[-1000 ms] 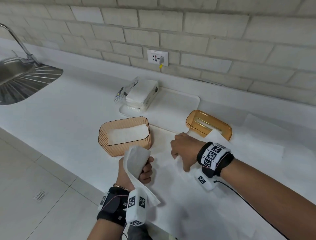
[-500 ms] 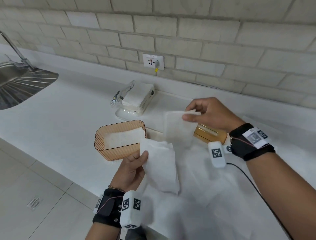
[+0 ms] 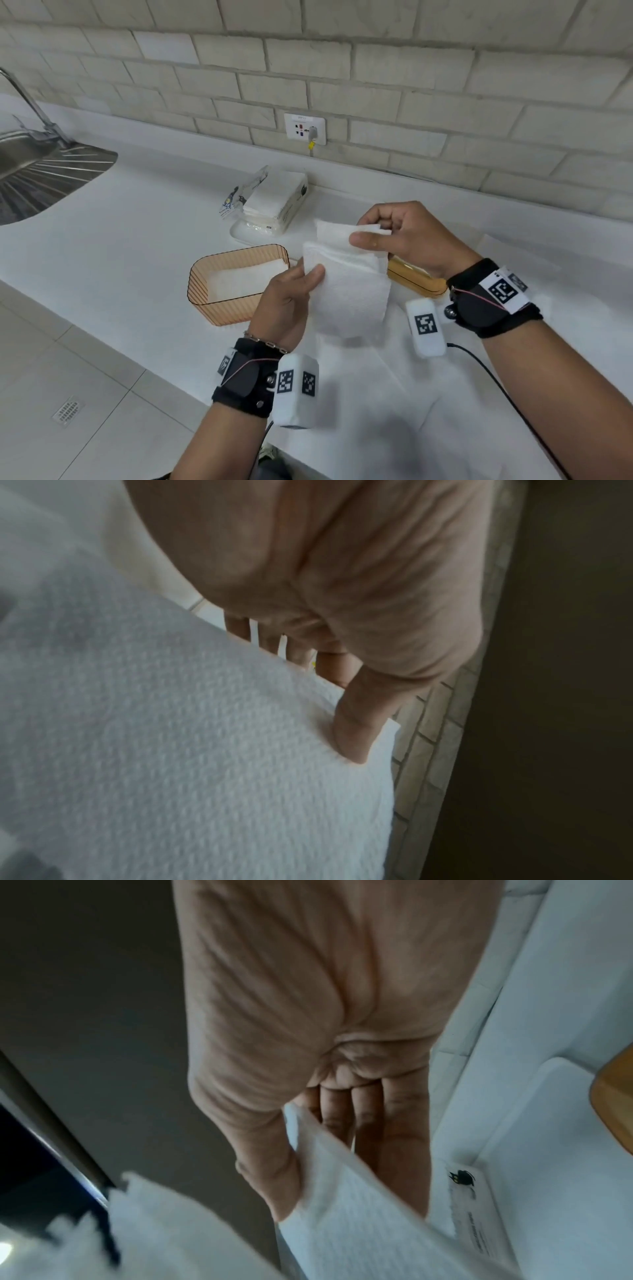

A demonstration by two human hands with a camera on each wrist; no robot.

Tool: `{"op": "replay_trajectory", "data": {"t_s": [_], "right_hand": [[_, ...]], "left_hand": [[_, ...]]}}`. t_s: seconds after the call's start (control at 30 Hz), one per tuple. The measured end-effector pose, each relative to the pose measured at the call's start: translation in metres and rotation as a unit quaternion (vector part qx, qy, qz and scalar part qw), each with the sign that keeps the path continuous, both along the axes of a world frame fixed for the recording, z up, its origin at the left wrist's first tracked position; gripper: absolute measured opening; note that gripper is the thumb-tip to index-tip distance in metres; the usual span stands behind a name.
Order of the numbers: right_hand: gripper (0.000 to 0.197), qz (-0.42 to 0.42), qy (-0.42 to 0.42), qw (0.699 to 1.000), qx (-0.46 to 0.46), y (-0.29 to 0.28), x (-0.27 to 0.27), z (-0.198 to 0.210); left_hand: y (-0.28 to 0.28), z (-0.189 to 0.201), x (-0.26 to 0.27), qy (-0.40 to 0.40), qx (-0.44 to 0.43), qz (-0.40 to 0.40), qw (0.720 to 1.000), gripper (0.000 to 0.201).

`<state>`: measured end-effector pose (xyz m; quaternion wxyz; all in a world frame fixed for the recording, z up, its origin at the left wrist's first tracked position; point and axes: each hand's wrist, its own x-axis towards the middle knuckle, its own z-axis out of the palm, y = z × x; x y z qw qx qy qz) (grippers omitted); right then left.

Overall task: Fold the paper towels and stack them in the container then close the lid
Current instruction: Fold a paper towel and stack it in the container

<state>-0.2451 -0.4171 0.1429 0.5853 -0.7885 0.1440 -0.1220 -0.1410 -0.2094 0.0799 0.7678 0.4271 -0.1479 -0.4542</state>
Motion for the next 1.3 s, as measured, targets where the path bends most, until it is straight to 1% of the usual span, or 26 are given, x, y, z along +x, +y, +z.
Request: {"op": "replay_trajectory", "data": {"t_s": [0.1,0.17,0.23,0.3,0.37,0.43,0.47,0.53,0.57,0.6,0.63,0.67,0.7,0.77,0.8,0.83,0.9,0.93,1.0,1.07,1.1,1.17,1.23,1.3], "right_hand": [[0.011,0.015,0.012,1.0,-0.002,0.006,0.002,-0.011],[0.013,0.019,0.017,1.0,-0.005,0.007,0.002,-0.017],[0.017,0.015,0.022,1.0,0.001,0.006,0.0,-0.022],[0.017,0.019,0.025,0.999,0.017,0.008,-0.002,-0.024],[0.003,0.014,0.03,0.998,0.055,0.01,-0.005,-0.028],[0.034,-0.013,0.02,0.995,0.099,0.011,-0.009,-0.037],[0.042,-0.013,0.016,0.993,0.12,0.012,-0.012,-0.045],[0.044,0.03,0.036,0.988,0.144,0.017,-0.022,-0.059],[0.049,0.053,0.066,0.987,0.136,0.02,-0.028,-0.067],[0.054,0.058,0.102,0.987,0.112,0.023,-0.032,-0.074],[0.051,0.044,0.124,0.988,0.08,0.026,-0.035,-0.081],[0.044,0.015,0.129,0.99,0.062,0.027,-0.038,-0.087],[0.04,-0.017,0.122,0.99,0.063,0.026,-0.041,-0.095],[0.044,-0.077,0.089,0.988,0.098,0.02,-0.05,-0.107],[0.046,-0.097,0.076,0.986,0.113,0.017,-0.054,-0.11],[0.043,-0.108,0.063,0.984,0.124,0.015,-0.058,-0.112],[0.034,-0.108,0.044,0.981,0.153,0.015,-0.064,-0.117],[0.028,-0.112,0.042,0.98,0.161,0.016,-0.066,-0.118],[0.022,-0.114,0.055,0.978,0.168,0.02,-0.066,-0.125],[0.026,-0.098,0.073,0.98,0.16,0.025,-0.065,-0.135],[0.028,-0.093,0.085,0.982,0.144,0.028,-0.064,-0.14],[0.033,-0.099,0.097,0.984,0.116,0.032,-0.066,-0.148],[0.039,-0.108,0.096,0.984,0.104,0.034,-0.067,-0.152],[0.043,-0.109,0.095,0.983,0.113,0.036,-0.069,-0.155]], "left_hand": [[-0.011,-0.004,-0.001,0.027,-0.003,-0.016,1.0,0.038],[-0.015,-0.008,-0.002,0.041,0.008,-0.011,0.999,0.035],[-0.017,-0.012,-0.002,0.047,0.025,0.009,0.999,0.036],[-0.018,-0.018,-0.002,0.043,0.034,0.026,0.998,0.043],[-0.018,-0.022,-0.002,0.042,0.039,0.044,0.997,0.047],[-0.02,-0.024,-0.003,0.056,0.024,0.063,0.996,0.05],[-0.021,-0.024,-0.003,0.066,0.014,0.075,0.995,0.051],[-0.023,-0.026,-0.003,0.082,-0.003,0.099,0.992,0.049],[-0.024,-0.028,-0.003,0.087,-0.011,0.107,0.99,0.047],[-0.024,-0.031,-0.002,0.089,-0.018,0.111,0.99,0.047],[-0.023,-0.033,-0.002,0.09,-0.021,0.11,0.99,0.049],[-0.022,-0.035,-0.002,0.088,-0.019,0.106,0.99,0.049],[-0.019,-0.037,-0.001,0.082,-0.005,0.102,0.991,0.049],[-0.011,-0.044,-0.002,0.049,0.048,0.087,0.994,0.047],[-0.005,-0.047,-0.003,0.019,0.087,0.074,0.993,0.045],[0.0,-0.051,-0.004,-0.024,0.131,0.062,0.989,0.042],[0.009,-0.06,-0.005,-0.124,0.21,0.04,0.969,0.033],[0.011,-0.067,-0.005,-0.162,0.234,0.029,0.958,0.031],[0.012,-0.078,-0.008,-0.215,0.266,0.012,0.94,0.035],[0.009,-0.088,-0.01,-0.258,0.297,0.012,0.919,0.04],[0.008,-0.094,-0.011,-0.268,0.309,0.019,0.912,0.043],[0.008,-0.101,-0.015,-0.267,0.324,0.041,0.907,0.046],[0.01,-0.101,-0.017,-0.254,0.311,0.065,0.914,0.044],[0.014,-0.1,-0.018,-0.237,0.288,0.079,0.925,0.042]]}}
